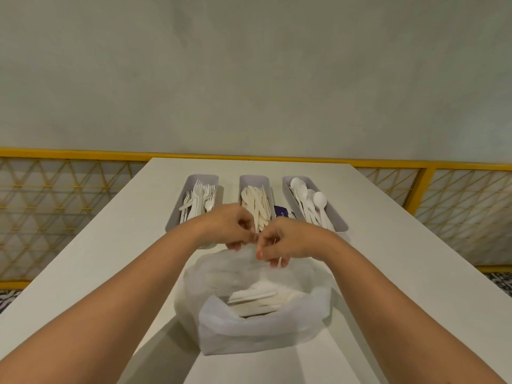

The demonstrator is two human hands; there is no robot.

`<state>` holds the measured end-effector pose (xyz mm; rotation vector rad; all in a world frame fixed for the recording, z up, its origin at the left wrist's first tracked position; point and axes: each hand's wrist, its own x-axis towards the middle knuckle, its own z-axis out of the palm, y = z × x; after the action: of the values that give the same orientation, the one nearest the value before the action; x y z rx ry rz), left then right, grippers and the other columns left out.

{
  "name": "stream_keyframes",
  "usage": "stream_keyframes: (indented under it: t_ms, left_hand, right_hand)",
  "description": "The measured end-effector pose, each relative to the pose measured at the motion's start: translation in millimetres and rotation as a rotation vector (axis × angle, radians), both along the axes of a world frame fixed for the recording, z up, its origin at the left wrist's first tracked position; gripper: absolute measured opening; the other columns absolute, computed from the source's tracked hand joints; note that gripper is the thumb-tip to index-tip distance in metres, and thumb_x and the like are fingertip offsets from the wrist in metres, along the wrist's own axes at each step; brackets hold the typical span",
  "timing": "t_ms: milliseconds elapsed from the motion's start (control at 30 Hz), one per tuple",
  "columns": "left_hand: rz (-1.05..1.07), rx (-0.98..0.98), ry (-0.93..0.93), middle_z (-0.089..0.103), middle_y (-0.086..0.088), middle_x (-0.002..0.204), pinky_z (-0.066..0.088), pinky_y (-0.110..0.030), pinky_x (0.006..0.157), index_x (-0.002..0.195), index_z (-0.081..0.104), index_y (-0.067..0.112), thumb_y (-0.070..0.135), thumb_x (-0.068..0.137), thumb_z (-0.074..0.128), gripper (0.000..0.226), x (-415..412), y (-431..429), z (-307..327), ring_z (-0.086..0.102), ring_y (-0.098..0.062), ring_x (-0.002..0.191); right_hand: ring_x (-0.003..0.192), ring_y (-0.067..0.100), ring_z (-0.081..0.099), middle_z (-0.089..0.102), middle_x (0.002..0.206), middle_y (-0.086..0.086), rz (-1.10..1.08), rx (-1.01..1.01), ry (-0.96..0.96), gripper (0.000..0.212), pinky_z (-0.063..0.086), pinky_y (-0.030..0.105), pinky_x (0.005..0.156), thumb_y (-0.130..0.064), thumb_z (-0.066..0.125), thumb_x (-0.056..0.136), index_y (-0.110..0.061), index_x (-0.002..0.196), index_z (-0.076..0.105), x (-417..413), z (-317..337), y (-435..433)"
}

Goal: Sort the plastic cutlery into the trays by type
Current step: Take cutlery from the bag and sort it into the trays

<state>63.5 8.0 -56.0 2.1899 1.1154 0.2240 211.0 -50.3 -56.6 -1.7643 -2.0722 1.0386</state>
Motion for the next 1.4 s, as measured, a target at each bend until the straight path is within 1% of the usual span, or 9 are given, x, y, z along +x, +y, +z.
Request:
stream_keyframes:
  t_ms: [233,400,533,700,867,1133,1233,1333,1400]
  left_hand:
    - [-0.124,0.093,0.359,0.057,0.012,0.077,0.039,-0.015,0.061,0.092,0.070,0.019,0.016,0.084,0.063,0.011,-11.8,-24.0,-13.2,0.053,-0.004,0.072]
    - [-0.097,0.199,0.488,0.031,0.003,0.108,0.041,-0.029,0.091,0.092,0.056,0.024,0.021,0.078,0.067,0.019,-25.4,-19.6,-20.5,0.036,-0.015,0.106]
    - [-0.009,0.122,0.625,0.032,0.003,0.099,0.039,-0.023,0.062,0.074,0.042,0.026,0.021,0.078,0.066,0.024,-34.1,-20.0,-24.4,0.043,-0.018,0.088]
    - [0.110,0.005,0.455,0.040,0.008,0.077,0.033,-0.015,0.047,0.087,0.048,0.021,0.001,0.085,0.050,0.020,-39.8,-17.3,-32.8,0.041,-0.008,0.065]
    - [0.208,-0.064,0.294,0.047,-0.001,0.090,0.036,-0.018,0.053,0.093,0.055,0.020,-0.007,0.082,0.052,0.029,-36.8,-18.9,-36.2,0.046,-0.017,0.080]
    - [0.303,-0.097,0.135,0.051,-0.007,0.116,0.042,-0.027,0.073,0.095,0.060,0.017,-0.010,0.079,0.057,0.032,-41.4,-18.7,-35.9,0.047,-0.023,0.094]
    - [0.316,-0.082,0.125,0.049,-0.005,0.112,0.040,-0.026,0.069,0.094,0.060,0.019,-0.008,0.082,0.055,0.030,-43.5,-19.1,-33.4,0.048,-0.024,0.093]
    - [0.331,-0.077,0.121,0.049,-0.006,0.111,0.039,-0.024,0.062,0.092,0.061,0.020,-0.007,0.085,0.048,0.031,-46.9,-19.3,-31.8,0.048,-0.025,0.089]
    - [0.335,-0.071,0.124,0.048,-0.008,0.111,0.038,-0.023,0.059,0.092,0.061,0.020,-0.008,0.085,0.044,0.033,-49.1,-19.6,-30.4,0.047,-0.026,0.087]
  right_hand:
    - [0.079,0.010,0.054,0.060,0.083,-0.009,0.160,-0.062,-0.150,0.035,0.047,0.027,0.077,-0.027,0.076,0.076,-0.014,0.107,0.067,-14.5,-27.5,-9.7]
    - [0.088,0.012,0.049,0.048,0.094,-0.009,0.125,-0.031,-0.195,0.062,0.043,0.026,0.078,-0.041,0.077,0.071,-0.020,0.123,0.050,-23.5,-39.5,-9.6]
    - [0.085,0.012,0.048,0.046,0.086,-0.011,0.050,-0.051,-0.112,0.051,0.042,0.028,0.078,-0.041,0.073,0.075,-0.020,0.117,0.052,-24.3,-48.0,-8.4]
    - [0.092,0.013,0.048,0.047,0.098,-0.007,0.044,0.005,-0.138,0.041,0.042,0.028,0.085,-0.038,0.065,0.083,-0.017,0.116,0.054,-22.2,-51.4,-11.7]
    - [0.095,0.012,0.046,0.045,0.103,-0.006,0.026,0.051,-0.153,0.057,0.042,0.028,0.088,-0.047,0.070,0.077,-0.016,0.121,0.050,-26.6,-55.3,-15.7]
    - [0.088,0.016,0.046,0.050,0.101,-0.001,0.061,0.061,-0.191,0.031,0.040,0.027,0.076,-0.022,0.062,0.082,-0.011,0.110,0.056,-26.7,-52.7,-18.4]
    - [0.088,0.017,0.046,0.048,0.101,-0.002,0.060,0.068,-0.230,0.029,0.038,0.026,0.074,-0.021,0.060,0.084,-0.013,0.111,0.054,-26.4,-53.9,-18.1]
    - [0.081,0.017,0.045,0.049,0.095,-0.001,0.096,0.102,-0.252,0.006,0.036,0.026,0.067,-0.023,0.056,0.087,-0.018,0.087,0.052,-23.5,-55.1,-18.0]
    - [0.074,0.016,0.044,0.049,0.087,0.000,0.125,0.117,-0.265,0.025,0.033,0.024,0.061,-0.021,0.054,0.089,-0.025,0.068,0.042,-20.8,-53.5,-18.3]
